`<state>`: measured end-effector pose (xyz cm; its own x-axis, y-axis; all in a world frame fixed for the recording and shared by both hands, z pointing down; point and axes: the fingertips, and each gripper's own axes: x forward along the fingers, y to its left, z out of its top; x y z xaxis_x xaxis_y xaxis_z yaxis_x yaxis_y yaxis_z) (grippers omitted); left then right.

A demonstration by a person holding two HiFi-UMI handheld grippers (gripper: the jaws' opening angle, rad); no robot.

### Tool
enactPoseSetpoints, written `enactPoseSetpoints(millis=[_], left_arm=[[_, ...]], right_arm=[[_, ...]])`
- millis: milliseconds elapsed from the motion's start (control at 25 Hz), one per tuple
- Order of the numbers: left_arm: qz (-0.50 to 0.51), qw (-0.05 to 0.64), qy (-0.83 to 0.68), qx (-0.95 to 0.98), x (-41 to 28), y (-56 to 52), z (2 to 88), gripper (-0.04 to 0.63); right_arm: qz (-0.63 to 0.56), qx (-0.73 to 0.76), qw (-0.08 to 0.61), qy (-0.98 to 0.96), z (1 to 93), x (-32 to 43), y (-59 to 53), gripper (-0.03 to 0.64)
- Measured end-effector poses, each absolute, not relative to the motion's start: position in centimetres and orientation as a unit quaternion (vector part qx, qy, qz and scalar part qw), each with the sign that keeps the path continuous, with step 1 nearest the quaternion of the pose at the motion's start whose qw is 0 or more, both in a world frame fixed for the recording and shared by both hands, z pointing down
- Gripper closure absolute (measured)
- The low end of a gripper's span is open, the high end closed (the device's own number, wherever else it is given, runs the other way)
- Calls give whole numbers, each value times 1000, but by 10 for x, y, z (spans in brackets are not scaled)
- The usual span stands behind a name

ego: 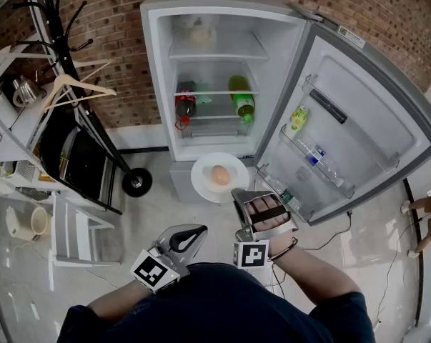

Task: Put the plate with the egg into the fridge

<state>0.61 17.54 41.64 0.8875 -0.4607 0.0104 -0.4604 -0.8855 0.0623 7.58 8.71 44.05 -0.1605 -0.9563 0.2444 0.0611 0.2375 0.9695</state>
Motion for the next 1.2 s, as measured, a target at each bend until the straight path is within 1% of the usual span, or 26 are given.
enactPoseSetpoints(millis=[600,1200], left_arm=[[3,34,-245,969,19,177,419,597],[10,43,-282,958,46,196,436,597]], right_arm=[[-482,383,521,-591,443,87,82,595],[-491,370,501,-610,456,107,87,595]])
